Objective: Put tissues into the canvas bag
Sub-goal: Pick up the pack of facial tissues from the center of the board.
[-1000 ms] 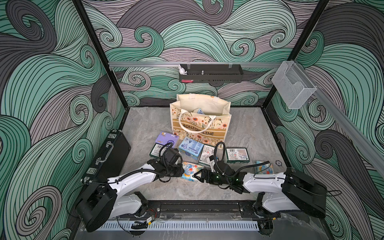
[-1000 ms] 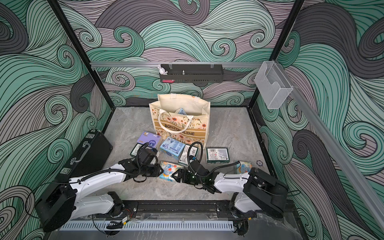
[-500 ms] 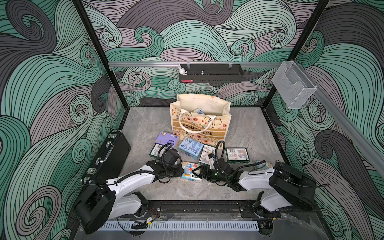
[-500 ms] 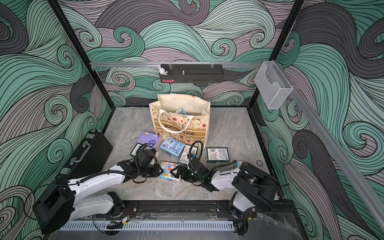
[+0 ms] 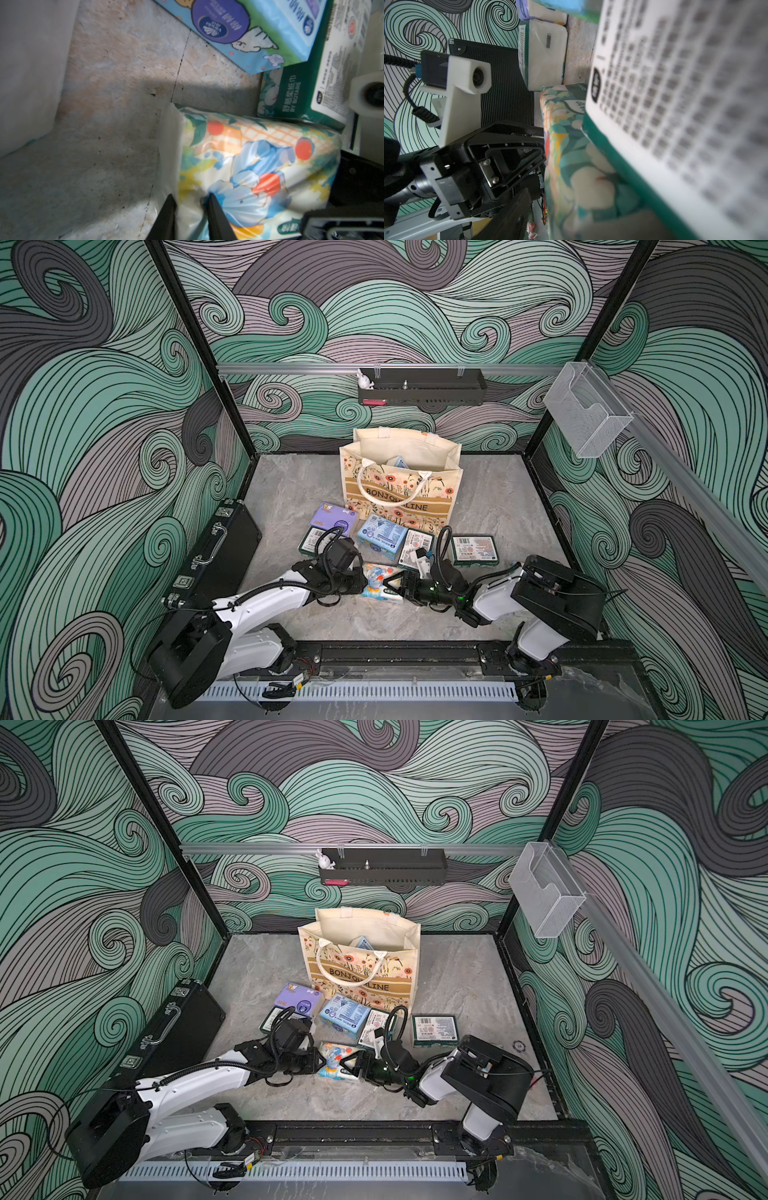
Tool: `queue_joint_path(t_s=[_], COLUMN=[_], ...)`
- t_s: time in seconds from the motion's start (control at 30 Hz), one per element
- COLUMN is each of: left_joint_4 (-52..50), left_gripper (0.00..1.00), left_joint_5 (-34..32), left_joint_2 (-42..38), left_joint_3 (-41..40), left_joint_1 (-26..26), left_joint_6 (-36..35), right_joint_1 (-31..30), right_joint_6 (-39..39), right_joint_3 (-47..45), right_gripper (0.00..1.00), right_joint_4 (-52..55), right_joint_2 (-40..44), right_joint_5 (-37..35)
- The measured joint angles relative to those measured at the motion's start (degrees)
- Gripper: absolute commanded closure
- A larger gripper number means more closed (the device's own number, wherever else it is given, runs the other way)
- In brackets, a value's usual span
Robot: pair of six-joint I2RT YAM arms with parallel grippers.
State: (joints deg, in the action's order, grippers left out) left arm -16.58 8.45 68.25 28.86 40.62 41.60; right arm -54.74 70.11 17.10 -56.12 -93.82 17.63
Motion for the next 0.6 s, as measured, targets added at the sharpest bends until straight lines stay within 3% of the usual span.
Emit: queue_joint_path(t_s=[0.3,0.37,0.47,0.6], left_joint_4=[0.3,-0.2,-3.0,-10.9], left_gripper=[0.70,0.63,0.42,0.39], left_joint_5=[0.1,0.0,-0.7,-1.1], left_joint_2=[-2.0,-2.6,-3.8,-5.0], left_joint_3=[-0.9,-0.9,-0.4,3.3], left_joint_1=[-0.4,-0.4,-0.5,-0.5], left_joint_6=[0.0,0.0,-0.3,-0.6], right_joint_1=[-0.3,-0.4,-0.6,-0.7], right_joint_6=[-0.7,-0.8,-0.7,-0.6], right_joint_3=[0.0,0.0,0.0,0.2], right_gripper=[0.44,0.50,0.56,0.55], right_joint_4=[-0.7,-0.7,-1.0,-1.2], right_joint_2=[-0.1,-0.1,-0.1,0.0], right_joint_5=[0.5,0.7,1.0,2.0])
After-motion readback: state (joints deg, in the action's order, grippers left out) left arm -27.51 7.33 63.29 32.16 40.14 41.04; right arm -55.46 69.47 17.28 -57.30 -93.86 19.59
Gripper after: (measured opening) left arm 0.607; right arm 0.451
